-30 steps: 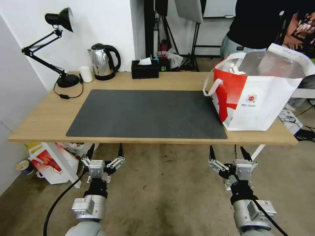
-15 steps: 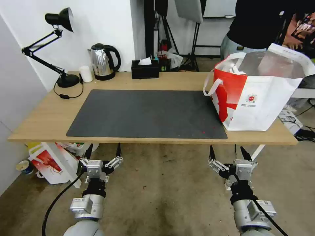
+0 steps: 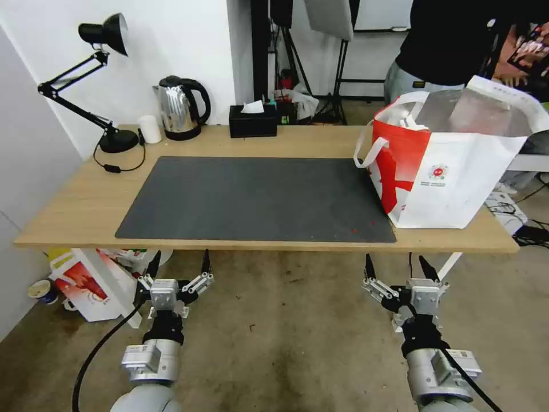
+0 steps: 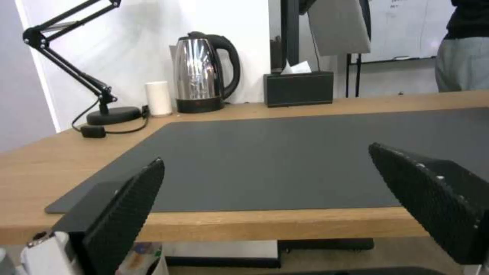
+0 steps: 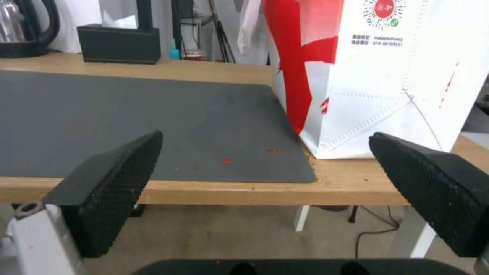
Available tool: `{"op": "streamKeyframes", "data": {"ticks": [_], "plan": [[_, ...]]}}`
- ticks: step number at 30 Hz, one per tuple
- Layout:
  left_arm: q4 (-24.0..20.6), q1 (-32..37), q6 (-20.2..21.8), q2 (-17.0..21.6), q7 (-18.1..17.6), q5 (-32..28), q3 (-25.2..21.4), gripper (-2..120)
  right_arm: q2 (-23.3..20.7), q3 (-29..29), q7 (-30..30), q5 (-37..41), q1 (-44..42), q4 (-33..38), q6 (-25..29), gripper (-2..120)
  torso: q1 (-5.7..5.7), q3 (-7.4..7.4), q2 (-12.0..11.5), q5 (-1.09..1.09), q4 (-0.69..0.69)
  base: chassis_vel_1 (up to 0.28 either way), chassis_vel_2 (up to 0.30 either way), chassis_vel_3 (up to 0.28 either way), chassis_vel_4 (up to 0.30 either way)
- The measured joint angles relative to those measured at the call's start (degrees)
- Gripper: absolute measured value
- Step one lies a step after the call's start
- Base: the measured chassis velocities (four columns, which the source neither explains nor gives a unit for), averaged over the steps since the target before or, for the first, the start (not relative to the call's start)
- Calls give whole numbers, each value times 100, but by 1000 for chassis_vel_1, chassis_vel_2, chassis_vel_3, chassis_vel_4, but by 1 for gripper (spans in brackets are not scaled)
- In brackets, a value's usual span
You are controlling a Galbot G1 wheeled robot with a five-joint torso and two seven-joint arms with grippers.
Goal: Pick up the trash from the table and place it into the takeout bag.
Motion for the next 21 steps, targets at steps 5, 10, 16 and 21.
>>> {"op": "streamKeyframes", "data": {"ticks": [5, 10, 16, 21], "plan": [[0, 0, 1, 0, 0, -1, 0, 100, 0, 0, 0, 0, 0, 0, 0, 100, 0, 0, 0, 0, 0, 0, 0, 0, 0], [0, 0, 5, 1, 0, -1, 1, 100, 0, 0, 0, 0, 0, 0, 0, 100, 0, 0, 0, 0, 0, 0, 0, 0, 0], [0, 0, 7, 0, 1, -1, 1, 100, 0, 0, 0, 0, 0, 0, 0, 100, 0, 0, 0, 0, 0, 0, 0, 0, 0], [0, -1, 7, 1, 1, -1, 1, 100, 0, 0, 0, 0, 0, 0, 0, 100, 0, 0, 0, 0, 0, 0, 0, 0, 0]]}}
